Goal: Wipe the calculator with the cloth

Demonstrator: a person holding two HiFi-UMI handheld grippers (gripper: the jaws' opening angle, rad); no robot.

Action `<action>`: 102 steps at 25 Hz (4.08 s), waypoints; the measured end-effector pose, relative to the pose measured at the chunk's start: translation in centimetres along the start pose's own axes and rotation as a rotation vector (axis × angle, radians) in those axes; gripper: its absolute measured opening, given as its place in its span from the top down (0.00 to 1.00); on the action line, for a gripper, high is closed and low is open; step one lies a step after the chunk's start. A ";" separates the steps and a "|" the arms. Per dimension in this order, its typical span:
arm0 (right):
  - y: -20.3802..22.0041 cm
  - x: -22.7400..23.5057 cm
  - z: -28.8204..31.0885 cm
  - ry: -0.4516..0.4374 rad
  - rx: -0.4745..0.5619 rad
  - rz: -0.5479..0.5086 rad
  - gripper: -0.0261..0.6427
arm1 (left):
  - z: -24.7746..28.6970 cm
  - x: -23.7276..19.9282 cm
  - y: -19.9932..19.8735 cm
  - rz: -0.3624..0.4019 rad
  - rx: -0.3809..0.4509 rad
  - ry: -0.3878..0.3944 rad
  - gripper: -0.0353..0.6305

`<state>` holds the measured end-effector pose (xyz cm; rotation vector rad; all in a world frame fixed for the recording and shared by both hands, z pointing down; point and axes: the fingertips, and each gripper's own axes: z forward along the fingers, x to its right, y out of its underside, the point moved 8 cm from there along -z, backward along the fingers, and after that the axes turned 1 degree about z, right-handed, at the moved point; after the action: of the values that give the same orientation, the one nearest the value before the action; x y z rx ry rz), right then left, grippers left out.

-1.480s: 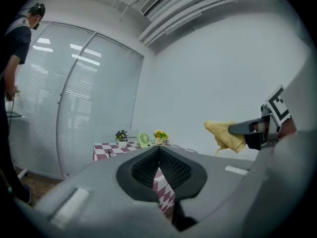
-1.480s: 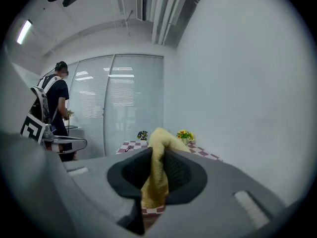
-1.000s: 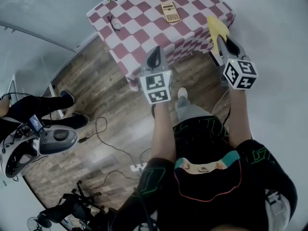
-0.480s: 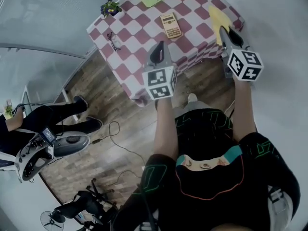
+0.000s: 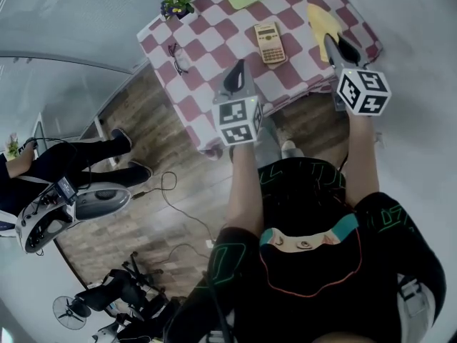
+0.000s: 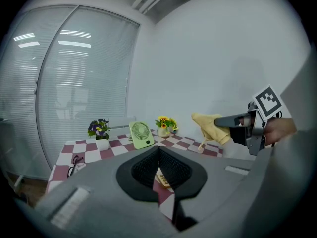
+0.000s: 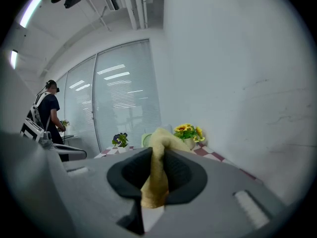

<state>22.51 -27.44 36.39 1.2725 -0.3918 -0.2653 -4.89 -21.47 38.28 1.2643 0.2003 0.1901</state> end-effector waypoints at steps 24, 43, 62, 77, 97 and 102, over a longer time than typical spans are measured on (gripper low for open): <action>1.8 -2.5 20.5 -0.434 -0.305 -0.483 0.86 | 10.9 -5.8 3.5 -0.085 -0.185 0.027 0.93; 8.7 -7.1 21.9 -0.638 -0.470 -0.968 0.86 | 12.0 -5.9 4.3 -0.093 -0.226 0.040 0.93; 9.7 -7.8 16.8 -0.757 -0.502 -0.929 0.86 | 10.0 -3.9 4.6 -0.126 -0.198 0.027 0.93; 11.0 -8.7 12.7 -0.801 -0.529 -0.904 0.86 | 7.4 -2.5 4.8 -0.143 -0.155 0.013 0.93; 8.8 -10.3 6.6 -0.855 -0.512 -0.659 0.86 | 3.1 -2.6 4.5 -0.185 -0.055 -0.055 0.93; 6.4 -7.6 4.1 -0.739 -0.331 -0.553 0.86 | 2.3 -0.6 3.2 -0.127 0.013 -0.067 0.93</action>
<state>13.78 -26.20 42.47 0.8970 -0.5836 -1.2395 -5.02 -22.82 42.01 1.2642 0.2236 0.0370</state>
